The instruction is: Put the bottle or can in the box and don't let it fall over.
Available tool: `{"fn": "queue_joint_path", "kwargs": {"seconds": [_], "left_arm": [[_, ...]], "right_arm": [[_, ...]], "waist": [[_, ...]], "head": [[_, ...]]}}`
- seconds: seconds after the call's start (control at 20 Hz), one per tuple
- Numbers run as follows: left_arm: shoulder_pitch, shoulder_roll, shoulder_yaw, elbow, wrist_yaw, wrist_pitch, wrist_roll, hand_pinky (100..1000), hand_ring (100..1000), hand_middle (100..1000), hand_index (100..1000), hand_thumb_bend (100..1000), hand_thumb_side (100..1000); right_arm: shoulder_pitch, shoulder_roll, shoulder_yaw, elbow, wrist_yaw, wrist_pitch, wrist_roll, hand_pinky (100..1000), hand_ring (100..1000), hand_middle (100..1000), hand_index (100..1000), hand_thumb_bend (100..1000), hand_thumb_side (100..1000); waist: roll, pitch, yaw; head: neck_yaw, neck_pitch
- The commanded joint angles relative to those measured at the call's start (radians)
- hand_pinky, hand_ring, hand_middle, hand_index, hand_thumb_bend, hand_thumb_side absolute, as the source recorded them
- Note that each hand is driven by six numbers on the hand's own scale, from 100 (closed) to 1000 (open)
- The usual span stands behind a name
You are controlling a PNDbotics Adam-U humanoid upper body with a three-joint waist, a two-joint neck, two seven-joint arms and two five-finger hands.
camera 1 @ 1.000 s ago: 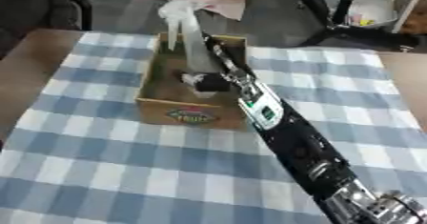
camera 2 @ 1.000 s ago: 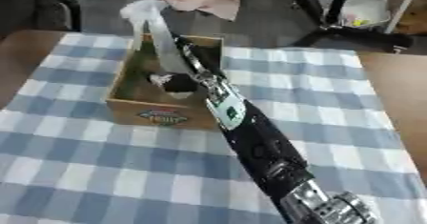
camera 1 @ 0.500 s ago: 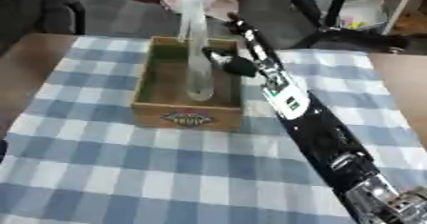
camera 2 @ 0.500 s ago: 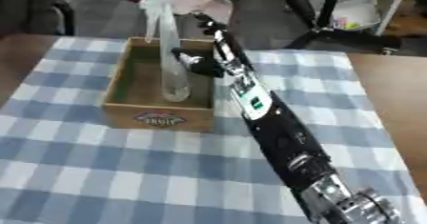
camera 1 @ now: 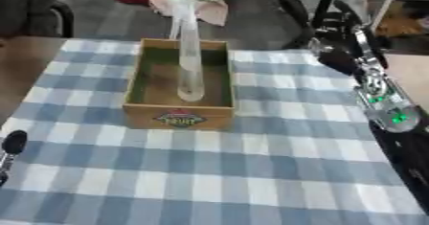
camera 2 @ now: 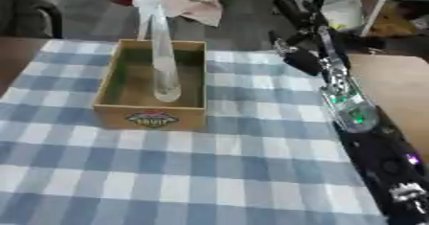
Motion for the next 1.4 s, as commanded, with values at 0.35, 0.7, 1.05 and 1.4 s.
{"fn": "queue_joint_path", "kwargs": {"seconds": [0.35,0.7,1.05,1.4], "left_arm": [[0.011,0.026,0.012,-0.006,0.008,0.003,0.015,944,951,888,968,614,684],[0.015,0.021,0.011,-0.005,0.015,0.002,0.014,944,947,884,968,614,684],[0.017,0.019,0.011,-0.003,0.017,0.001,0.013,944,943,876,968,614,685],[0.018,0.018,0.011,-0.003,0.014,0.000,0.011,943,942,873,968,615,685]], "right_arm": [[0.278,0.062,-0.113,-0.306,0.054,0.012,-0.026,974,809,787,1000,319,388],[0.371,0.178,-0.146,-0.380,0.098,0.005,-0.058,975,810,772,1000,317,377],[0.401,0.236,-0.148,-0.386,0.089,0.010,-0.080,977,812,728,952,308,344],[0.415,0.252,-0.147,-0.386,0.081,0.008,-0.078,978,809,726,954,305,343]], "waist": [[0.002,-0.029,-0.044],[0.008,-0.035,-0.058],[0.006,-0.037,-0.060],[-0.001,-0.034,-0.059]], "head": [[0.053,0.021],[0.060,0.031],[0.064,0.035],[0.072,0.032]]}}
